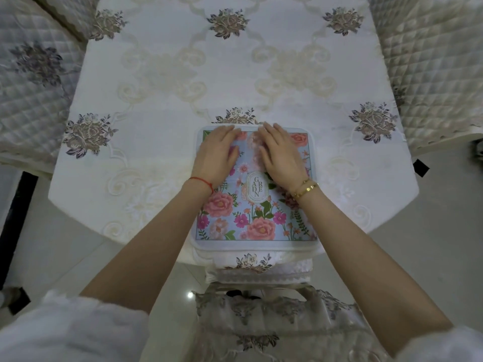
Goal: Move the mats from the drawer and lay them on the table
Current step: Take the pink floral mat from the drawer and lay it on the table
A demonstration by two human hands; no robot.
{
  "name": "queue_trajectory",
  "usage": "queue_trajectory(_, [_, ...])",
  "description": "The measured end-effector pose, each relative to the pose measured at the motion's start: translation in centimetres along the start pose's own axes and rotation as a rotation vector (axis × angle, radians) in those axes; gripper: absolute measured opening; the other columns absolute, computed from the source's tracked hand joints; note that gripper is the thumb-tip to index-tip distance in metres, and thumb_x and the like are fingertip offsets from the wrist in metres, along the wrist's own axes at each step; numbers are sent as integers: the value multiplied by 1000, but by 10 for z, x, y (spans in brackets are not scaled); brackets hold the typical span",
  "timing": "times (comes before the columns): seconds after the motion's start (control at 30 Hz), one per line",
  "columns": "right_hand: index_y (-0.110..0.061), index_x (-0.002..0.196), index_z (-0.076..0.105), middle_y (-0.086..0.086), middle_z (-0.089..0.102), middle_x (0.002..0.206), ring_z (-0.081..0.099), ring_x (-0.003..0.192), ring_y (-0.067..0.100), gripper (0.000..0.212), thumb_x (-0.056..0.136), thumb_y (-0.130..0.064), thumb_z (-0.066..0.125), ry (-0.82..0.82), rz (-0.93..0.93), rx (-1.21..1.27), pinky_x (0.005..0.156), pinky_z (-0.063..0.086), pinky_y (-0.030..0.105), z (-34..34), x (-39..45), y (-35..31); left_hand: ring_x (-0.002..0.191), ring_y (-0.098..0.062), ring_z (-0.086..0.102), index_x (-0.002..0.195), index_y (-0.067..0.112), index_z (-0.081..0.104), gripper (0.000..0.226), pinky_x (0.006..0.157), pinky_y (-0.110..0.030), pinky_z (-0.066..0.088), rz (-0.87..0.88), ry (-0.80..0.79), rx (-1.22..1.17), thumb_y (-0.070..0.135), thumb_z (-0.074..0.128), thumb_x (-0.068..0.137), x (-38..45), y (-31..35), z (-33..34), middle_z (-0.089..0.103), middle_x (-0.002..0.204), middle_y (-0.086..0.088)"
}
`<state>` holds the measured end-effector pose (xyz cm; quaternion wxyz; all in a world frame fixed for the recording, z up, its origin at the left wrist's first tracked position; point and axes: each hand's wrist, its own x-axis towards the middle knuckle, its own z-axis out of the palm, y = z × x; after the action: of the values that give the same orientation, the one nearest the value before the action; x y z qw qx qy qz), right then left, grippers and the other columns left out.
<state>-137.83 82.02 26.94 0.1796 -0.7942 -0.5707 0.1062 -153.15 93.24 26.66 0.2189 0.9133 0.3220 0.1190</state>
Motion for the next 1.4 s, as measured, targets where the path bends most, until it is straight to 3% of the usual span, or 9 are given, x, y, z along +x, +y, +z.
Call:
queue_trajectory(0.13, [-8, 148, 31, 10, 28, 156, 20, 146, 27, 51, 103, -31, 32, -86, -48, -29, 120, 13, 42, 15, 18, 2, 143, -26, 27, 143, 11, 42, 47, 119, -38, 20, 23, -55, 71, 24, 44, 97, 16, -8, 12, 38, 152, -8])
queue_trajectory(0.3, [-10, 150, 26, 6, 25, 158, 18, 146, 23, 54, 103, -36, 33, -109, -80, -37, 121, 13, 38, 9, 12, 25, 144, -24, 24, 147, 11, 33, 53, 119, -39, 20, 13, -29, 98, 34, 41, 100, 5, -21, 10, 32, 155, -5])
queue_trajectory(0.57, [-10, 150, 25, 8, 25, 157, 19, 146, 23, 55, 103, -36, 34, -40, 90, -56, 121, 8, 35, -24, -33, 71, 145, -25, 22, 148, 8, 29, 60, 119, -37, 20, -123, -1, 126, 42, 39, 100, -15, -32, -5, 31, 155, -8])
queue_trajectory(0.67, [-10, 151, 23, 8, 23, 158, 15, 147, 23, 56, 103, -36, 35, -28, 175, -56, 121, 6, 35, -31, -54, 67, 142, -30, 27, 146, 3, 32, 59, 119, -37, 20, -161, -1, 117, 38, 43, 99, -29, -29, -14, 34, 153, -13])
queue_trajectory(0.77, [-12, 151, 24, 7, 22, 158, 11, 148, 22, 55, 102, -36, 36, -16, 137, -53, 122, 6, 37, -30, -77, 45, 137, -32, 35, 143, 4, 37, 54, 118, -40, 24, -32, 14, 131, 32, 43, 98, -57, -23, -18, 40, 149, -16])
queue_trajectory(0.87, [-12, 152, 19, 5, 15, 160, 5, 149, 19, 57, 103, -37, 34, -72, 31, -36, 122, 6, 37, -16, -95, 17, 145, -27, 22, 149, 9, 28, 58, 119, -45, 21, 68, -83, 146, 36, 38, 99, -88, -11, -10, 29, 156, -10])
queue_trajectory(1.0, [-12, 153, 13, 2, 9, 161, 3, 148, 14, 59, 103, -39, 30, -113, 71, -32, 122, 7, 34, -2, -109, 10, 148, -19, 10, 152, 15, 18, 59, 121, -39, 13, -5, -134, 154, 39, 33, 101, -113, -5, 2, 16, 160, -4])
queue_trajectory(1.17, [-15, 153, 10, 1, 9, 161, 5, 148, 14, 60, 102, -44, 25, -139, 106, -90, 121, 5, 34, -13, -134, 31, 147, -19, 15, 152, 14, 19, 60, 121, -39, 13, -71, -122, 181, 44, 25, 100, -129, -12, -5, 21, 159, -3])
queue_trajectory(1.4, [-11, 153, 12, 7, 11, 160, 6, 148, 19, 61, 103, -40, 29, -104, 224, -61, 121, 4, 34, -30, -178, 24, 144, -27, 24, 149, 8, 27, 56, 121, -40, 14, -158, -74, 146, 29, 45, 100, -164, -3, -18, 30, 155, -13])
